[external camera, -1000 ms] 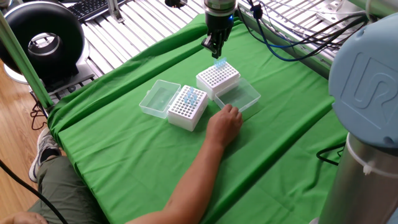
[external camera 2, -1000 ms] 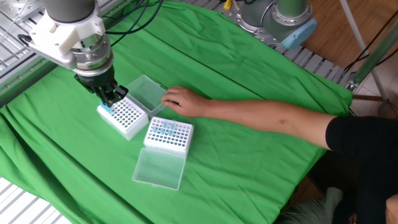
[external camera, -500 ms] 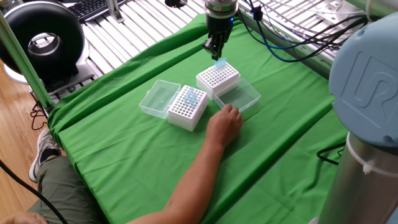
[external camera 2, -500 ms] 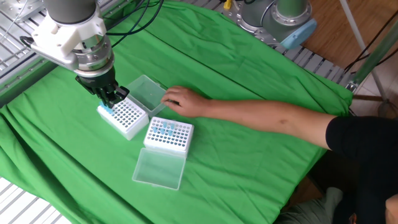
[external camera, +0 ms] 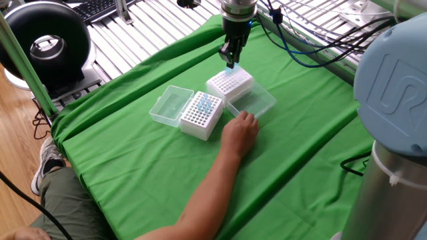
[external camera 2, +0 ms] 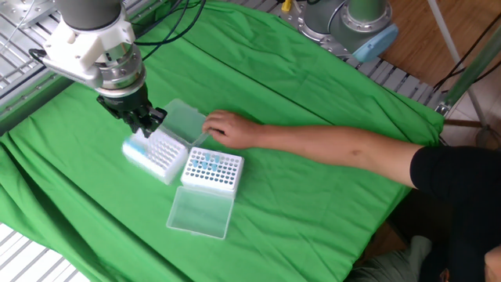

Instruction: Insert a medium pipette tip into the holder for medium pipette tips

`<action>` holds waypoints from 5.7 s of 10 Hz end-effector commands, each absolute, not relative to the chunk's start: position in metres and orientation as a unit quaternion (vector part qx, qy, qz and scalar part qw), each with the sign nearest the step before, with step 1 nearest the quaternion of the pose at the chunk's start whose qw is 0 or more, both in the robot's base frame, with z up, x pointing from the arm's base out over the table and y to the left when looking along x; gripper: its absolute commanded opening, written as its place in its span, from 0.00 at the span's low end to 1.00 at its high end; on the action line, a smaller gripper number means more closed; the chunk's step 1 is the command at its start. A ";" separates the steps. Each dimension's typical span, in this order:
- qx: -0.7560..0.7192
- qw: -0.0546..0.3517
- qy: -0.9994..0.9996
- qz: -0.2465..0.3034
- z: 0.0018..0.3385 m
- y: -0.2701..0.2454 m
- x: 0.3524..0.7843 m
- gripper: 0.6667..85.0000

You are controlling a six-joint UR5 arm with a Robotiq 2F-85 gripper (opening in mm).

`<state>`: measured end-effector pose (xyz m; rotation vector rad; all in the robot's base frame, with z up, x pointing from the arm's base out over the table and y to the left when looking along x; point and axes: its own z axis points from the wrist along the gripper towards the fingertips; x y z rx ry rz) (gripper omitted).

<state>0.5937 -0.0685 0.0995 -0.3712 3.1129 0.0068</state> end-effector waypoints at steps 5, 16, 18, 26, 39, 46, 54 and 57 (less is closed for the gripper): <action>-0.031 -0.010 0.999 0.029 0.099 0.019 0.584 0.34; -0.013 0.003 0.999 0.032 0.080 0.040 0.581 0.34; -0.013 0.005 0.999 0.031 0.079 0.041 0.581 0.33; -0.017 0.012 0.999 0.031 0.069 0.036 0.578 0.30; 0.010 0.003 0.999 0.035 0.065 0.040 0.569 0.09; 0.019 -0.013 1.000 0.016 0.084 0.036 0.567 0.00; -0.017 -0.043 0.999 0.009 0.154 0.014 0.583 0.00; -0.067 -0.022 0.997 -0.019 0.161 -0.017 0.608 0.00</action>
